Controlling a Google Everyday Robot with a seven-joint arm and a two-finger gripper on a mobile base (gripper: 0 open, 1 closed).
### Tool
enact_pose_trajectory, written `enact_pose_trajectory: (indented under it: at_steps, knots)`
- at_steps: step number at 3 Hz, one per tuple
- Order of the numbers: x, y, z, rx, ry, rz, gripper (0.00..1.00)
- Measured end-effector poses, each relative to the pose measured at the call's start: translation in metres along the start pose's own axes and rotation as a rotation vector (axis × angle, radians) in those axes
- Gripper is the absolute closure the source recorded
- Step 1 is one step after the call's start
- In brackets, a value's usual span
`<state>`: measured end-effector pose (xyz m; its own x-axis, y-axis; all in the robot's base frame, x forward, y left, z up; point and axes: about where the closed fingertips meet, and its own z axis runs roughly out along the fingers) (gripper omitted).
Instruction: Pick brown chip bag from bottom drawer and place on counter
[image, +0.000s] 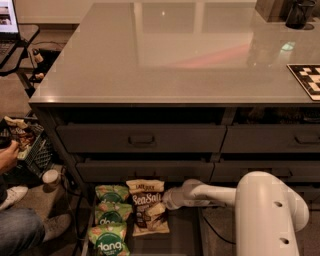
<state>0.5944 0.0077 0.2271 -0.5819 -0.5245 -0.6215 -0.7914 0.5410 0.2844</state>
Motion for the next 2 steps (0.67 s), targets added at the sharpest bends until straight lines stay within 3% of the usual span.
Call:
enact_pose_trajectory:
  at_steps: [2]
  knots:
    - [0.0000, 0.0001, 0.0001, 0.000, 0.000, 0.000, 0.64]
